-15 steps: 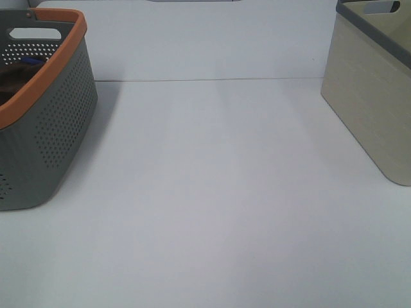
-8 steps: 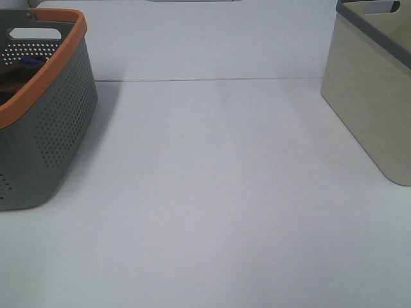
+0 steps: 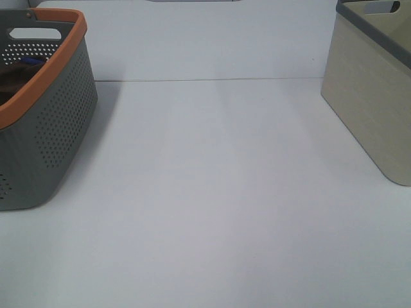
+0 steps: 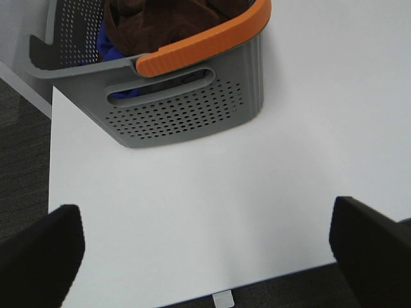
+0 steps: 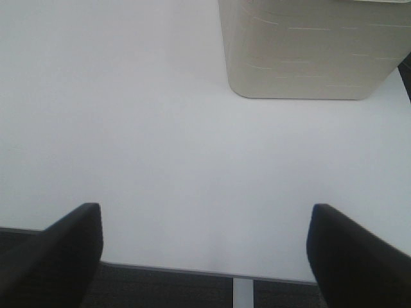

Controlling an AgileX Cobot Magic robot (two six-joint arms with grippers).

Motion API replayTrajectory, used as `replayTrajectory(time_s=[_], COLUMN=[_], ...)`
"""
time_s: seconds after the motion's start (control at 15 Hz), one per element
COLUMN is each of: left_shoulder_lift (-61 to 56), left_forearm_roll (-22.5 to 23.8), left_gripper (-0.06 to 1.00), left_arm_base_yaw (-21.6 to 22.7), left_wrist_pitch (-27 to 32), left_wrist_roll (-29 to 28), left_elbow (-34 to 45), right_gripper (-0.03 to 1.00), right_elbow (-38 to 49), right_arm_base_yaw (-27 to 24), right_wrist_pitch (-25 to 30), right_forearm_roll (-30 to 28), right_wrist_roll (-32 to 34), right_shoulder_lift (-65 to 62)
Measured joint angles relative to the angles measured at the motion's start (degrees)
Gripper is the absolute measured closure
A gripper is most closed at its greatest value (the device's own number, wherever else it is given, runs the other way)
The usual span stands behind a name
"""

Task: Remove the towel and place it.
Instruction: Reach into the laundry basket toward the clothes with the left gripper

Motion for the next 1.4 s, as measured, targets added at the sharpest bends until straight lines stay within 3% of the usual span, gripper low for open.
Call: replayTrajectory(time_s=[0.33,0.67,0.8,0.87,1.07,1.27,1.4], left_shoulder_lift=[21.0,39.5,47.7,54.5,65.7,75.1,80.4], left_forearm_roll=[0.5,5.1,6.5,7.0,7.1,7.3,8.3], left_gripper=[-0.05,-0.05,-0.05,-0.05,-0.05,-0.05,-0.05], left_arm_base_yaw=[-0.5,-0.5,-0.5,-0.5,-0.5,1.2,1.9], left_wrist_pitch=[-1.3,1.0,1.0,1.0,1.0,0.3,-4.6], left_wrist_roll=[9.7,16.7,21.5,26.9,36.3,40.1,40.9], left_elbow=[-18.4,-33.9,-39.9,-43.6,-48.6,-49.5,-49.5], right_gripper=[0.21,0.21,0.21,0.21,0.21,0.21,0.21], right_elbow=[0.0,0.0,0.0,0.0,0.0,0.0,0.0], right_arm_base_yaw=[0.0,0.0,0.0,0.0,0.0,0.0,0.0], right_wrist_pitch=[0.0,0.0,0.0,0.0,0.0,0.0,0.0], right_forearm_roll=[0.0,0.0,0.0,0.0,0.0,0.0,0.0], right_wrist_roll=[0.0,0.0,0.0,0.0,0.0,0.0,0.0], right_shoulder_lift=[0.0,0.0,0.0,0.0,0.0,0.0,0.0])
